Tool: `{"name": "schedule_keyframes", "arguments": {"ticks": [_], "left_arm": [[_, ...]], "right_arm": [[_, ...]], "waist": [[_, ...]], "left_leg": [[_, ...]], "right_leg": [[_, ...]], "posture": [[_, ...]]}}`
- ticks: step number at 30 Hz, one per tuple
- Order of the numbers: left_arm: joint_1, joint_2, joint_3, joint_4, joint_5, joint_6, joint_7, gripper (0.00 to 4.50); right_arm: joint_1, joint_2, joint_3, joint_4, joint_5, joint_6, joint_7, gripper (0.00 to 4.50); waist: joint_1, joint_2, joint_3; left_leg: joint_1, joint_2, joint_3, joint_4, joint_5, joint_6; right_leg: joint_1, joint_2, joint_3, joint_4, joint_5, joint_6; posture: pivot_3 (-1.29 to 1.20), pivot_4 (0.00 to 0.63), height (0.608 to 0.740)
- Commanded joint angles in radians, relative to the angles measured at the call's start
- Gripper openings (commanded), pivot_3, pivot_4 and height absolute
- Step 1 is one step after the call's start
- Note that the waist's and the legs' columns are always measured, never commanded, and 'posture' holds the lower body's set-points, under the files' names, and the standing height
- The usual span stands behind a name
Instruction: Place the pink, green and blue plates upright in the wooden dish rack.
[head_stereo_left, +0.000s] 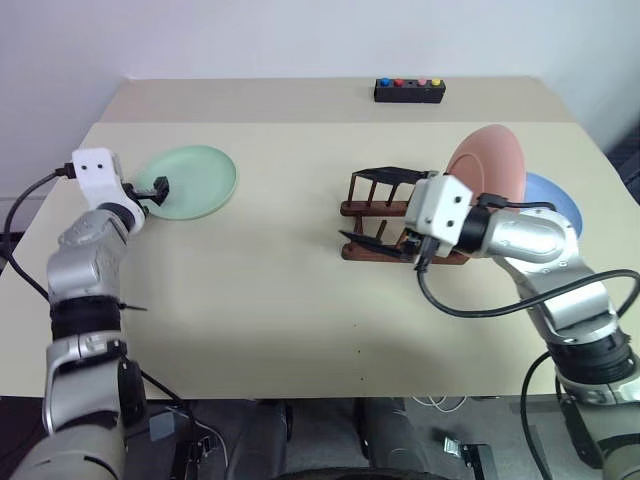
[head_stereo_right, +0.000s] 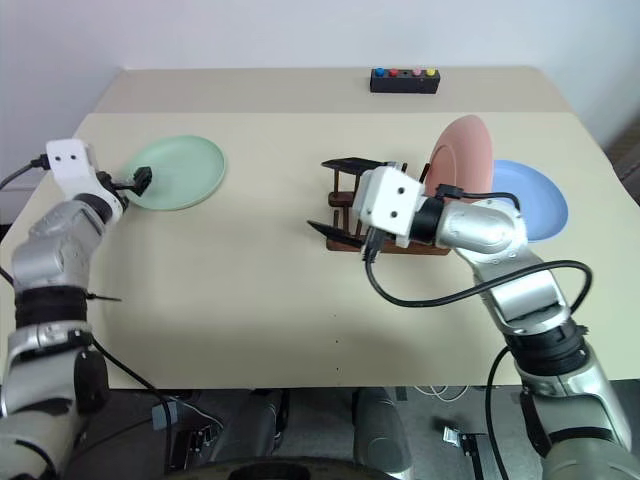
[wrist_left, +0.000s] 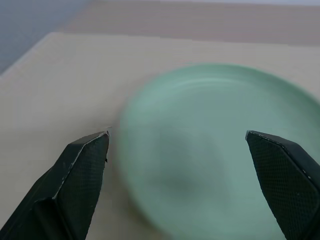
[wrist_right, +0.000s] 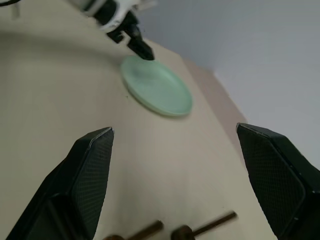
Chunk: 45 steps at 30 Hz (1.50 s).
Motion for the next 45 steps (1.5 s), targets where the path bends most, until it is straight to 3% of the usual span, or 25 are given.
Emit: {"name": "schedule_keyframes", "arguments": {"ticks": [1,8,13,17,23,35,40,45], "left_arm": [[-0.110,0.034,-0.015,0.196,0.047,-0.043,0.009,4.50],[-0.308,0.063,-0.061,0.541,0.125,-0.173,-0.006,4.50],[-0.372,0.057,-0.087,0.653,0.168,-0.201,-0.010,4.50],[-0.380,0.049,-0.071,0.678,0.162,-0.225,-0.003,3.25],[-0.365,0.044,-0.045,0.678,0.141,-0.253,0.001,0.17],[-0.319,0.036,-0.023,0.561,0.091,-0.172,-0.104,0.08],[-0.189,-0.027,0.049,0.196,-0.037,-0.134,-0.139,0.08],[-0.030,-0.111,0.097,-0.264,-0.166,0.032,-0.075,0.08]], "right_arm": [[-0.020,0.033,0.006,0.024,-0.029,-0.047,0.007,3.97],[0.006,0.064,0.007,0.038,-0.061,-0.060,0.007,3.97],[0.022,0.075,-0.005,0.011,-0.067,-0.049,-0.010,3.97],[0.038,0.077,-0.021,-0.014,-0.072,-0.037,-0.030,4.03],[0.056,0.069,-0.037,-0.029,-0.076,-0.025,-0.041,4.03],[0.042,0.081,-0.031,-0.001,-0.081,-0.044,-0.030,4.03],[0.037,0.080,-0.030,0.004,-0.087,-0.051,-0.023,4.03],[0.029,0.081,-0.023,0.003,-0.099,-0.058,-0.015,4.03]], "waist": [[-0.002,0.000,0.000],[-0.006,-0.001,0.000],[-0.008,-0.001,0.000],[-0.008,-0.001,0.001],[-0.006,-0.001,0.001],[-0.008,-0.001,0.001],[-0.006,-0.001,0.001],[-0.007,-0.001,0.001]], "left_leg": [[0.000,0.000,0.000,0.000,0.000,0.000],[0.000,0.000,0.000,-0.001,0.000,0.000],[0.000,0.000,0.000,-0.001,0.000,0.000],[0.000,0.000,0.000,-0.001,0.000,0.000],[0.000,0.000,0.000,-0.001,0.000,0.000],[0.000,0.000,0.000,-0.001,0.000,0.000],[0.000,0.000,-0.001,-0.001,0.000,0.000],[-0.001,0.000,-0.001,-0.001,0.000,-0.001]], "right_leg": [[0.000,0.000,0.000,0.000,0.000,0.000],[-0.001,0.000,0.000,0.000,0.000,0.000],[-0.001,0.000,0.000,0.001,0.000,0.000],[-0.001,0.000,0.000,0.001,0.000,0.000],[-0.001,0.000,0.000,0.001,0.000,0.000],[-0.001,0.000,0.000,0.001,0.000,0.000],[-0.001,0.000,0.000,0.002,0.000,0.000],[-0.001,0.000,0.000,0.002,0.000,0.000]], "posture": [[0.00,0.150,0.740],[0.00,0.150,0.740],[0.00,0.150,0.740],[0.00,0.150,0.740],[0.00,0.150,0.740],[0.00,0.150,0.740],[0.00,0.150,0.740],[0.00,0.150,0.740]]}}
